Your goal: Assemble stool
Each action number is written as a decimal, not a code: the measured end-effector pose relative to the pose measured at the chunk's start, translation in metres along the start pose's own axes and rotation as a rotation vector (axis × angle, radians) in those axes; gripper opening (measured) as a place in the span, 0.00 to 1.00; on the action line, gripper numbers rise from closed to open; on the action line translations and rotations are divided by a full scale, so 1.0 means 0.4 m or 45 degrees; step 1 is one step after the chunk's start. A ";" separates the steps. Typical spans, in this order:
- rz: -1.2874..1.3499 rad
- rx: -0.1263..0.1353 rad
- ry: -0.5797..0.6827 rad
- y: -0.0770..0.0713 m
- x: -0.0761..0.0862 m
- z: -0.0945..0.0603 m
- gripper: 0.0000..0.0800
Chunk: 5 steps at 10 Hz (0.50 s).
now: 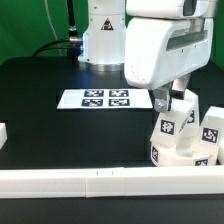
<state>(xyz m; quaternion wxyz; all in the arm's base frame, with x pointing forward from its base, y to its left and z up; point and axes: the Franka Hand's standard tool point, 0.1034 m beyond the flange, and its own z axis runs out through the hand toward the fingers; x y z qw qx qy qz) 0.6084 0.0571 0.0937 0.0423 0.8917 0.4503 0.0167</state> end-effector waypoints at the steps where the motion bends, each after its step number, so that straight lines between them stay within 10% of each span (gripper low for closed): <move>1: 0.014 0.000 0.000 0.000 -0.001 0.000 0.42; 5: 0.201 0.001 0.001 0.001 -0.001 0.000 0.42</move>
Offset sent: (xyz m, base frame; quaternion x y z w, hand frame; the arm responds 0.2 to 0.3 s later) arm 0.0000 0.0000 0.0000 0.0000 0.0000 0.0000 1.0000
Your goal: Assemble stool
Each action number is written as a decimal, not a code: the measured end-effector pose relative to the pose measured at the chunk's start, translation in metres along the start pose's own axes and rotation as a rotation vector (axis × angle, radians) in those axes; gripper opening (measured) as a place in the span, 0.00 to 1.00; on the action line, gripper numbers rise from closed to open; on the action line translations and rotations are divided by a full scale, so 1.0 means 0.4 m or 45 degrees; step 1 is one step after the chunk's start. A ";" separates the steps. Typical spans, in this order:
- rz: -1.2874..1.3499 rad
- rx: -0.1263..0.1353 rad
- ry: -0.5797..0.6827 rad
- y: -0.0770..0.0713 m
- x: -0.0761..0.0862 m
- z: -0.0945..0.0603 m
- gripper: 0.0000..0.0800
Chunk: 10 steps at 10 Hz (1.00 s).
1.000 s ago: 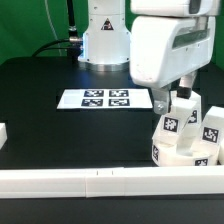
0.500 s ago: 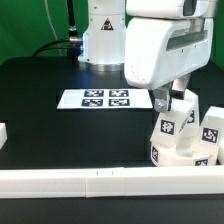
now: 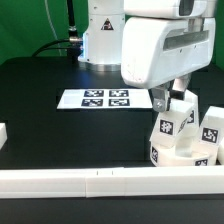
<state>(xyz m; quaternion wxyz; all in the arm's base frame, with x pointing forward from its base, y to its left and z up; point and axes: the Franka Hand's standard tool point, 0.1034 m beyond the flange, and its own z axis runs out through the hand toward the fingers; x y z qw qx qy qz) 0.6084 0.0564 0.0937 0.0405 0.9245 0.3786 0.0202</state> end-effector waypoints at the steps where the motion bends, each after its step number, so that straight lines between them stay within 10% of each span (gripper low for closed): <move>1: 0.086 0.000 0.000 0.000 0.000 0.000 0.42; 10: 1.254 -0.018 0.082 -0.015 -0.001 -0.001 0.42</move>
Offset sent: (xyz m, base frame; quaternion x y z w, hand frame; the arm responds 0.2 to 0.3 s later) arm -0.0153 -0.0004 -0.0059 0.0179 0.0171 0.2122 0.9769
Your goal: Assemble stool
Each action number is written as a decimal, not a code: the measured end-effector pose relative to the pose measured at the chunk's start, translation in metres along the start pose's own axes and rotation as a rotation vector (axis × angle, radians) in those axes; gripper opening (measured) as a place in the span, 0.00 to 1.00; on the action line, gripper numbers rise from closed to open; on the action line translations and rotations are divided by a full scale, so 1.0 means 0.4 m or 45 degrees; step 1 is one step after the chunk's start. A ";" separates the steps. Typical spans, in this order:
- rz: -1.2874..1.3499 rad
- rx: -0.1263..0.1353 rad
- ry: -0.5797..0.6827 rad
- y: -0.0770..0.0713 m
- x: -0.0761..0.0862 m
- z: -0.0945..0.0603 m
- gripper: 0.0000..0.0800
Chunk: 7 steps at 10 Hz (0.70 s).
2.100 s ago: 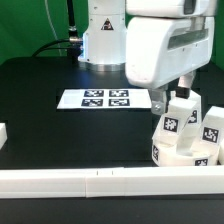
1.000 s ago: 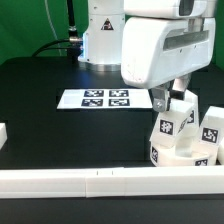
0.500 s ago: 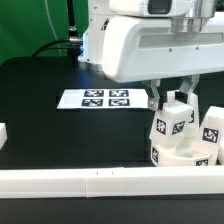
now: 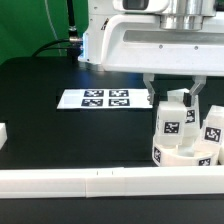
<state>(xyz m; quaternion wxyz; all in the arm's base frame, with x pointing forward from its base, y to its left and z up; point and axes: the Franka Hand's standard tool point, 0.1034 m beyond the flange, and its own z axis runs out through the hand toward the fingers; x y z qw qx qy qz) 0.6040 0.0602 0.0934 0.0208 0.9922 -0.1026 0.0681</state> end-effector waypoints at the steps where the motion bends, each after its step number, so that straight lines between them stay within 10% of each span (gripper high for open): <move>1: 0.146 0.003 0.009 0.001 0.001 0.001 0.42; 7: 0.729 0.038 0.035 -0.011 0.005 0.000 0.42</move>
Offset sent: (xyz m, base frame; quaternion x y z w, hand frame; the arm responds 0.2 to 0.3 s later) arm -0.0056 0.0059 -0.0031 0.0022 -0.0102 0.1723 0.9850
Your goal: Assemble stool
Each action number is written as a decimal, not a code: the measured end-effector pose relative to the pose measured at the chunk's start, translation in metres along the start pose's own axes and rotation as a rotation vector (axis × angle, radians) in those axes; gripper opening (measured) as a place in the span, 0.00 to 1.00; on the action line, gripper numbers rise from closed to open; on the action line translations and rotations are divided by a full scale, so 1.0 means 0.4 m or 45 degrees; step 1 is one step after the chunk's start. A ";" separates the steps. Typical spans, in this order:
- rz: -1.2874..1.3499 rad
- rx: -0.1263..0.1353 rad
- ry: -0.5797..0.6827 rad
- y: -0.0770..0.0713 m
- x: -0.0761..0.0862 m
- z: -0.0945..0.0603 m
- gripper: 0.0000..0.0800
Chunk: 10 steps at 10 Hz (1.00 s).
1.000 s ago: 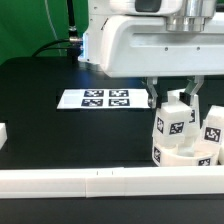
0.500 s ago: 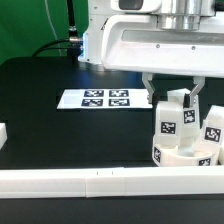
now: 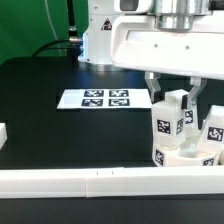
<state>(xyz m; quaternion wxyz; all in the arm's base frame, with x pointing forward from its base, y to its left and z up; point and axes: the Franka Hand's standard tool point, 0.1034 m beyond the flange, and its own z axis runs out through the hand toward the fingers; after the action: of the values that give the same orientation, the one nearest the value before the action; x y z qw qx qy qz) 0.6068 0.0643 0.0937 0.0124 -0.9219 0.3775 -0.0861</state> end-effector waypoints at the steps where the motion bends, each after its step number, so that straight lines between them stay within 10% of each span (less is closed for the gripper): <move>1: 0.072 0.006 -0.007 0.000 0.000 0.000 0.42; 10: 1.161 0.086 -0.119 0.018 -0.005 0.001 0.42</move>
Offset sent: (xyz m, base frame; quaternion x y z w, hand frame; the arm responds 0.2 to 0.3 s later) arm 0.0000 0.0000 0.0000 0.0000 0.0000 0.1938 0.9810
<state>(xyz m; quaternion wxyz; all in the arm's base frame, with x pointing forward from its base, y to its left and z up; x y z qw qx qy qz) 0.6004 0.0604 0.0925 0.0960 -0.6635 0.7407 -0.0426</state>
